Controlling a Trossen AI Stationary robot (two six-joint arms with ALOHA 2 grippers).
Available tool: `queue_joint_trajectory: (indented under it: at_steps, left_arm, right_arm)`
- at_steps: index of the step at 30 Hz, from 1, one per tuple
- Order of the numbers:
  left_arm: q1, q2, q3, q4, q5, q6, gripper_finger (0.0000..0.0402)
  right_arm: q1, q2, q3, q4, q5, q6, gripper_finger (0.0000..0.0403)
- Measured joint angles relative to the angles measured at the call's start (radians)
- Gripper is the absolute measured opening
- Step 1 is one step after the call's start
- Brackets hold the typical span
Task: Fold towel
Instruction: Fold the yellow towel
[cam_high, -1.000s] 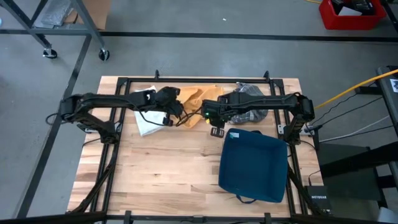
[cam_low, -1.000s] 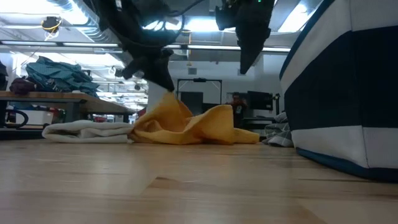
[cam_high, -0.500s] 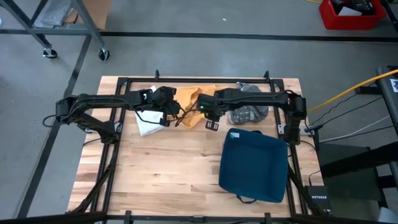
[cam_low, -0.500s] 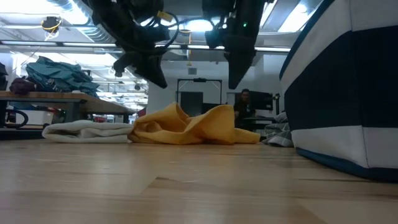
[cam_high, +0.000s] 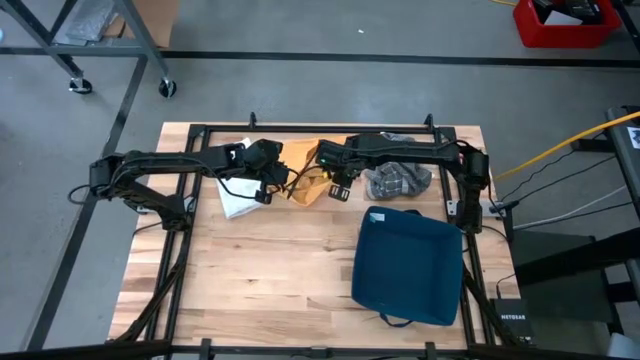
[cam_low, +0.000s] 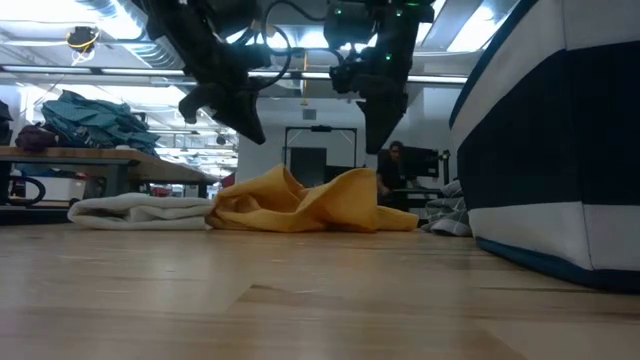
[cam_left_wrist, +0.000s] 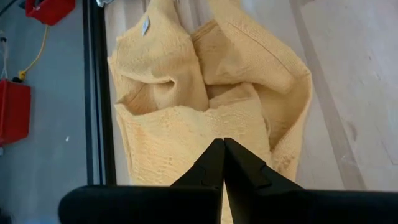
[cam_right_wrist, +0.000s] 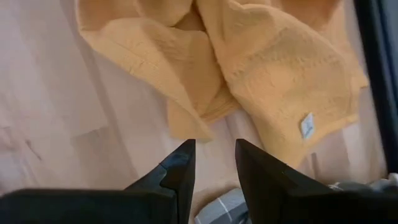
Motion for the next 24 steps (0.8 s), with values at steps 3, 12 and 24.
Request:
queue_joint_trajectory:
  at_steps: [3, 12, 24]
  left_arm:
    - [0.000, 0.000, 0.000, -0.006, 0.000, 0.000, 0.0000]
    - [0.000, 0.001, 0.000, -0.006, 0.001, -0.003, 0.0000]
    - [0.000, 0.001, 0.000, -0.005, 0.001, -0.026, 0.0000]
  right_arm:
    - [0.000, 0.000, 0.000, -0.001, -0.009, 0.000, 0.0118]
    - [0.003, 0.017, 0.000, -0.007, -0.011, 0.001, 0.0185]
    - [-0.005, 0.144, 0.000, 0.016, -0.036, -0.101, 0.0256]
